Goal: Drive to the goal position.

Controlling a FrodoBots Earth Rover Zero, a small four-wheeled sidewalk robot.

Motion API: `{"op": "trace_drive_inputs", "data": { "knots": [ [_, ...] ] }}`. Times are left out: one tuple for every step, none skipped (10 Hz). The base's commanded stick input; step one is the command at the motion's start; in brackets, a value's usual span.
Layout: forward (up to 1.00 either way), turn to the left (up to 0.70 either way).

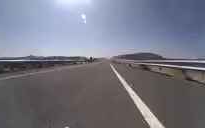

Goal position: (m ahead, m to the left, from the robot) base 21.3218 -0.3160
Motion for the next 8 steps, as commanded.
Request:
{"op": "trace_drive_inputs", "data": {
  "knots": [
    [1.0, 0.0],
    [1.0, 0.0],
    [1.0, 0.0],
    [1.0, 0.0],
    [1.0, 0.0],
    [1.0, 0.0],
    [1.0, 0.0],
    [1.0, 0.0]
  ]
}}
